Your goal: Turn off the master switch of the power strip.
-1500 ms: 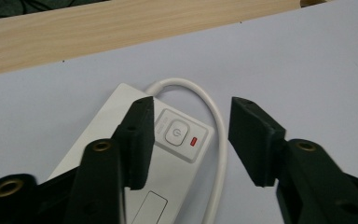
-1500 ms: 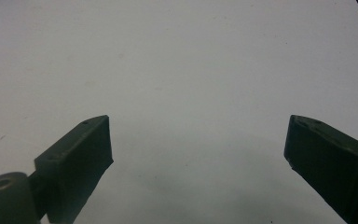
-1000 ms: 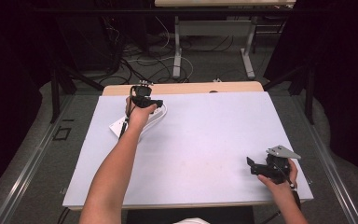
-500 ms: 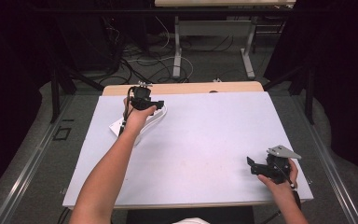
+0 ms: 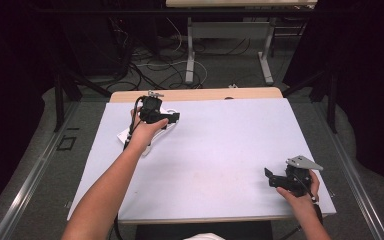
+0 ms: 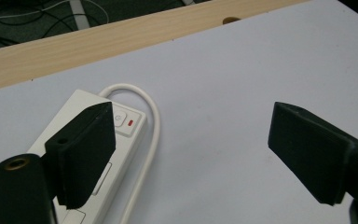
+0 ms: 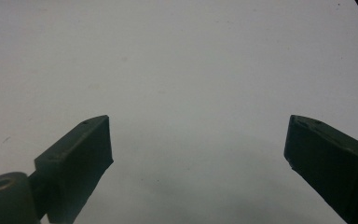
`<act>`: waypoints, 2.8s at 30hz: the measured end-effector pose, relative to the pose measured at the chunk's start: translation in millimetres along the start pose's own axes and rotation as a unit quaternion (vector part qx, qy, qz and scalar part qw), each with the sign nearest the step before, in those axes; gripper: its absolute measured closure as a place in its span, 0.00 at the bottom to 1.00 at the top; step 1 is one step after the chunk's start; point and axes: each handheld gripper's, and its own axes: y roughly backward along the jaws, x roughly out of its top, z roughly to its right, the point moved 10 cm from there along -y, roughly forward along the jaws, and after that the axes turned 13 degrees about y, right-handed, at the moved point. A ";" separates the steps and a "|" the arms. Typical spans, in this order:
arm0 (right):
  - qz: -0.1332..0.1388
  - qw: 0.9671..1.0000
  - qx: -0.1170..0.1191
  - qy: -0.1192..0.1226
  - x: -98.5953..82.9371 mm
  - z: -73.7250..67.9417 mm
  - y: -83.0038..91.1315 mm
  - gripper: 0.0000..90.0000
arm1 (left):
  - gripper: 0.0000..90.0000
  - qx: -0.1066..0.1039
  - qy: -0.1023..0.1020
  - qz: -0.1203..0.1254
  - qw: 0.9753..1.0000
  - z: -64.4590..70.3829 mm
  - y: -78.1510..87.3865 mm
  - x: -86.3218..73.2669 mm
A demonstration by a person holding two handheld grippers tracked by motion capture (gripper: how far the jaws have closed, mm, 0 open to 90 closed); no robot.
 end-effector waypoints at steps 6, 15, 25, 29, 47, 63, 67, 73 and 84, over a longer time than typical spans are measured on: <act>0.005 1.000 -0.002 0.000 1.1 -0.5 -1.0 0.08 | 0.01 -0.018 -0.004 0.001 1.000 9.7 8.6 -6.3; 0.004 1.000 -0.001 0.001 1.1 -1.3 -0.6 0.08 | 0.01 -0.043 -0.033 0.009 0.998 31.0 22.2 -17.7; 0.003 1.000 0.003 -0.001 1.3 -2.9 -0.1 0.08 | 0.01 -0.063 -0.034 0.018 0.997 43.6 38.7 -33.3; 0.002 1.000 0.002 0.003 1.4 -3.3 -0.3 0.08 | 0.02 -0.061 -0.035 0.021 0.997 42.9 44.2 -39.2; 0.003 1.000 -0.002 0.004 2.5 -3.5 -0.1 0.08 | 0.03 -0.064 -0.023 0.014 0.998 26.8 73.0 -68.3; 0.000 1.000 0.009 -0.005 2.5 -6.3 -0.9 0.02 | 0.04 -0.051 -0.002 0.020 0.998 0.9 84.6 -93.6; -0.003 1.000 0.007 -0.006 2.2 -6.1 -0.8 0.01 | 0.04 -0.044 -0.001 0.031 0.999 -4.6 86.9 -102.6; -0.002 1.000 0.010 -0.009 2.1 -6.8 -1.5 0.00 | 0.04 -0.035 0.004 0.028 0.999 -13.0 87.7 -120.5; -0.002 1.000 0.004 -0.007 1.7 -6.6 -3.9 0.00 | 0.05 -0.023 0.018 0.025 0.999 -27.4 85.4 -145.3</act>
